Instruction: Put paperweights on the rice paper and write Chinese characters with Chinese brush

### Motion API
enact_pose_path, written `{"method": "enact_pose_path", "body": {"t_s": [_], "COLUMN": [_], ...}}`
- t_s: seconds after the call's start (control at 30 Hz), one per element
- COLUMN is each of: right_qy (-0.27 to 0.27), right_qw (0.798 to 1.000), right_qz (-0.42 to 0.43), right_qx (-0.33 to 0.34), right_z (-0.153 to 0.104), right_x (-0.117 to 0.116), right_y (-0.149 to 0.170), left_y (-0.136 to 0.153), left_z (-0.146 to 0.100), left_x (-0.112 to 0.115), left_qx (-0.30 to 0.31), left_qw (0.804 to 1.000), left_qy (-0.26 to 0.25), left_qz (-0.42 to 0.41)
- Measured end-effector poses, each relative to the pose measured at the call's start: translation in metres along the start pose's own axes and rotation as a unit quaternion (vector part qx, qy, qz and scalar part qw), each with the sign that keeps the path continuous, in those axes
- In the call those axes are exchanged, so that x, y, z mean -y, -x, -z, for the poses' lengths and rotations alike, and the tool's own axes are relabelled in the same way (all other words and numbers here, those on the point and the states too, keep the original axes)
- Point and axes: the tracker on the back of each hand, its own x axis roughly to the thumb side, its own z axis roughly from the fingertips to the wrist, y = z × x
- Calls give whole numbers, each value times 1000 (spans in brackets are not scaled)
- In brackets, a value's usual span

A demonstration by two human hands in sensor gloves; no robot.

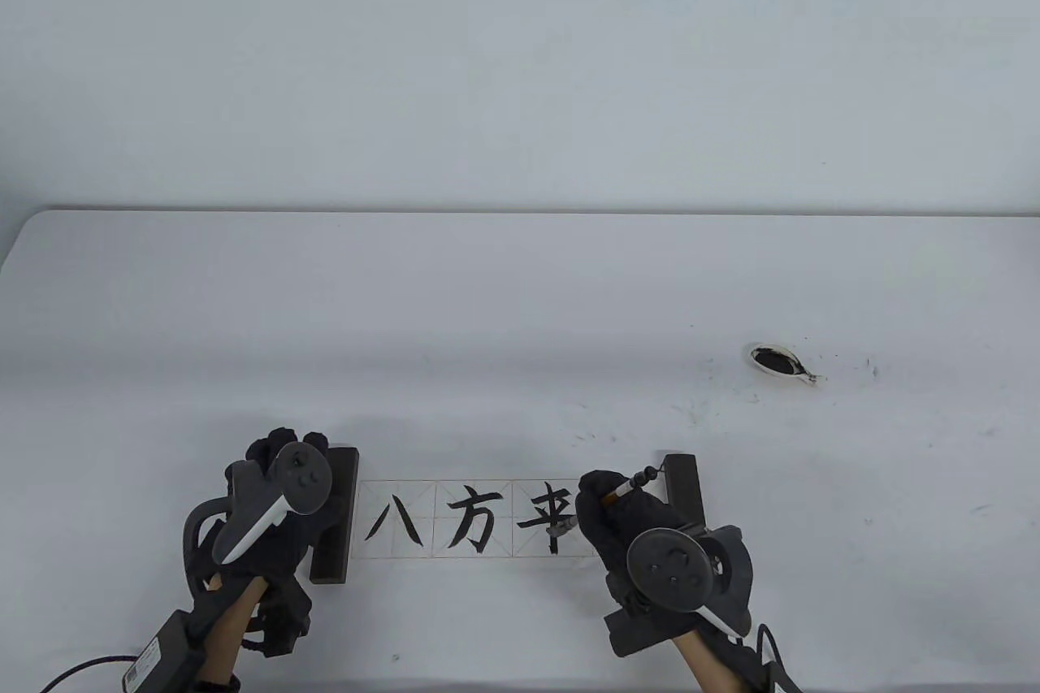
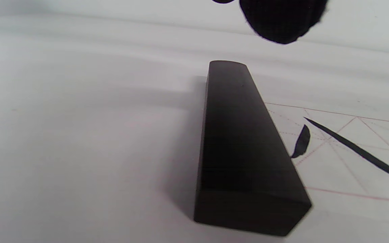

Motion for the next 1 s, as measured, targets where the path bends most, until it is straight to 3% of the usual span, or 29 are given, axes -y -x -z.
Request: {"method": "enact_pose_path", "body": {"t_s": [0.47,0.67,0.8,1.0], "right_qy": [-45,-69,-49,-44], "right_qw": [997,996,993,999], "right_qz": [-42,30,108,29], "right_qx": [51,51,14,-3], "right_z": [-6,-6,-3,-1], "right_x": [-14,-14,-5,2], "right_y": [-20,-22,-8,5], "left_y": [0,0,0,0], "left_z": [0,0,0,0], "left_x": [0,0,0,0], "left_qx": [0,-1,-1,0], "left_qw": [1000,1000,1000,1000], "left_qy": [0,5,3,5], "left_qz": [0,0,-1,-1]}}
